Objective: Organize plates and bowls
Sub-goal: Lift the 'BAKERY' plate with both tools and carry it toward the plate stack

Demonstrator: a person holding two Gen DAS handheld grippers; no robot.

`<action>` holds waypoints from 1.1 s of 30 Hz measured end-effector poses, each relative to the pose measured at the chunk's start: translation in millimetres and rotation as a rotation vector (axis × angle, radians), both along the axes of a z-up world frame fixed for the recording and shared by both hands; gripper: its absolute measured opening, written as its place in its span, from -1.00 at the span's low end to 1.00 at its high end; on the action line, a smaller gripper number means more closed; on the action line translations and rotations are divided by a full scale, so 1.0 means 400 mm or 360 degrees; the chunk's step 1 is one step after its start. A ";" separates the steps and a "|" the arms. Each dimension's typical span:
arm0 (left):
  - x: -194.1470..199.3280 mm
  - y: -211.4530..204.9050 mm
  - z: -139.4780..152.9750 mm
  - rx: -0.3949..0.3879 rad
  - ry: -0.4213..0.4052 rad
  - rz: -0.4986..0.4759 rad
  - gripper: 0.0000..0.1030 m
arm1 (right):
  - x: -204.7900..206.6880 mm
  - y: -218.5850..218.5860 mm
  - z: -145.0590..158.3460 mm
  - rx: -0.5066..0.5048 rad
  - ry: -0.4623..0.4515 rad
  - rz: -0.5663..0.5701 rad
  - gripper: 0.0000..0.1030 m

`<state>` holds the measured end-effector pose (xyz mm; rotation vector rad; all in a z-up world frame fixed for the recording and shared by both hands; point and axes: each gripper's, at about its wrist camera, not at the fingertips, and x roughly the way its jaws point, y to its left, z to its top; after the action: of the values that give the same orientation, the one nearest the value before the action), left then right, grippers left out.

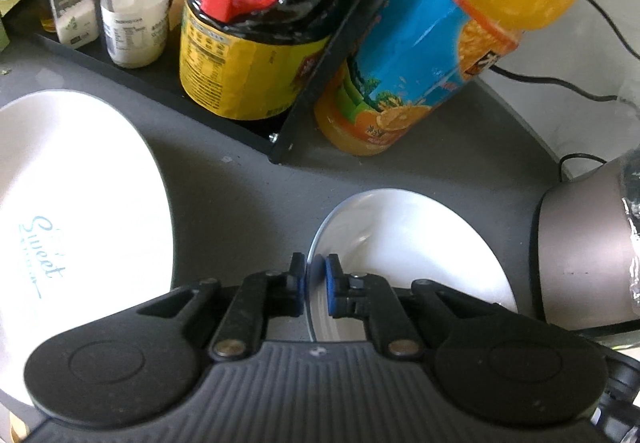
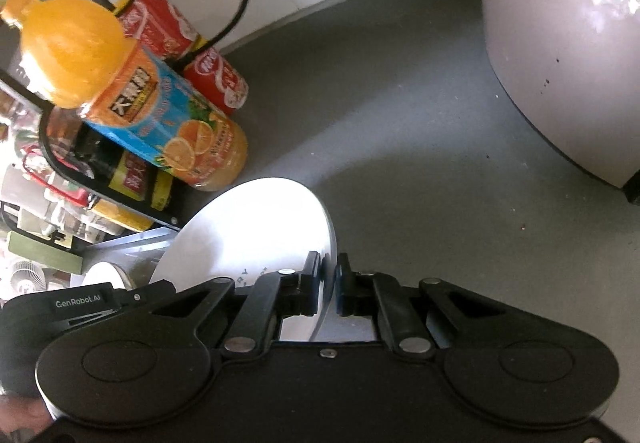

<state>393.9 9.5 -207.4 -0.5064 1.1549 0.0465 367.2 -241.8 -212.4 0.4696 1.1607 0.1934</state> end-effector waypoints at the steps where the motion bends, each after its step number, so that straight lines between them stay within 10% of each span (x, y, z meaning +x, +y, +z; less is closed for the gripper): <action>1: -0.006 0.008 0.009 0.0000 -0.0009 0.0003 -0.84 | -0.003 0.001 0.007 0.0003 -0.0009 0.0000 -0.85; 33: -0.154 0.315 0.109 0.0019 -0.0092 0.0224 -0.84 | -0.042 0.315 0.087 0.0071 -0.0067 0.0257 -0.86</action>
<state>332.1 135.4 -163.8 -0.5744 1.0609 0.1592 350.3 -115.8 -177.8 0.4093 1.1552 0.3680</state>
